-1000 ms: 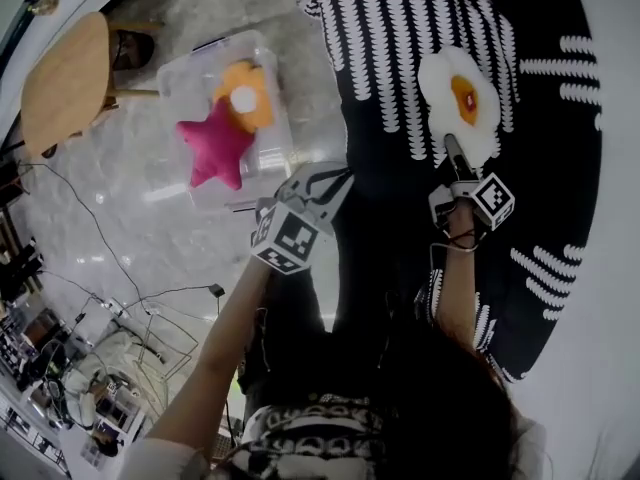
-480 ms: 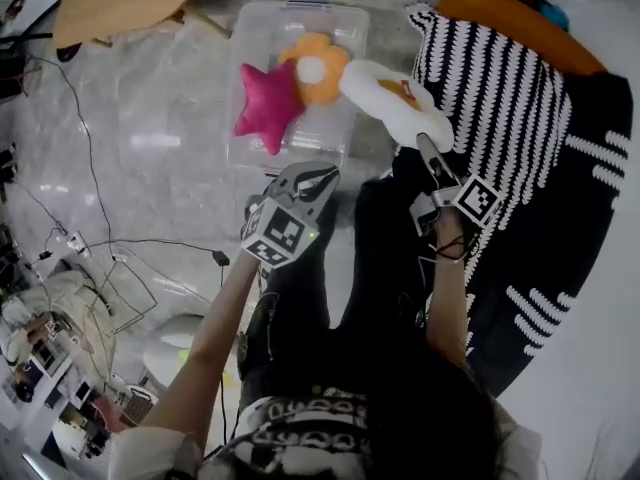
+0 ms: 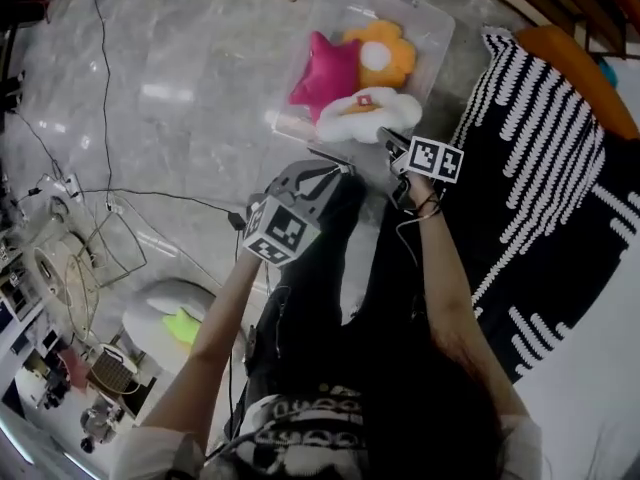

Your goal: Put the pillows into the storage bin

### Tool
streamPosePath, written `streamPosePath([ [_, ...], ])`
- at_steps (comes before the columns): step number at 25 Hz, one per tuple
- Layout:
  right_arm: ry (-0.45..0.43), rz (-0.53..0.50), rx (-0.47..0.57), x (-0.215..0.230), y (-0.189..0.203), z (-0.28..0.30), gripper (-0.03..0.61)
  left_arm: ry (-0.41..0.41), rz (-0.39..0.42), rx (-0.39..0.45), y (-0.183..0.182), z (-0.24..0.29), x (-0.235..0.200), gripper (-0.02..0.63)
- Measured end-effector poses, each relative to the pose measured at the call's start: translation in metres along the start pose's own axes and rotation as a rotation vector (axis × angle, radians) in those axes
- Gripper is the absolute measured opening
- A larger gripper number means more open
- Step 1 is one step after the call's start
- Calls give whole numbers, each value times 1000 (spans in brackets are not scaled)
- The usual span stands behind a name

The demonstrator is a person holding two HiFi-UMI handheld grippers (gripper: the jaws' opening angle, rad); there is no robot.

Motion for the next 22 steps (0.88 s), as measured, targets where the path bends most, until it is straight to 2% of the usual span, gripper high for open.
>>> streamPosePath([
  [2, 38, -30, -62, 3, 12, 25, 37, -6, -21, -8, 15, -9, -9, 11],
  [4, 29, -38, -82, -2, 17, 32, 146, -3, -36, -4, 23, -16, -8, 11],
  [7, 8, -31, -60, -13, 19, 27, 189, 9, -45, 1, 30, -21, -4, 11],
  [11, -12, -40, -25, -24, 17, 9, 199, 18, -42, 26, 20, -20, -1, 11],
  [22, -127, -75, 180, -110, -11, -77, 201, 39, 51, 181, -64, -52, -9, 11],
])
Point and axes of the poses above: the fingertips, and each gripper's own axes: z forward along the fingers, x to its right, y out of its underside, the point moved 2 cm from there along -z, backward along the fingers, and after that the axes turned 8 degrees about y, right-handed, at the moved point
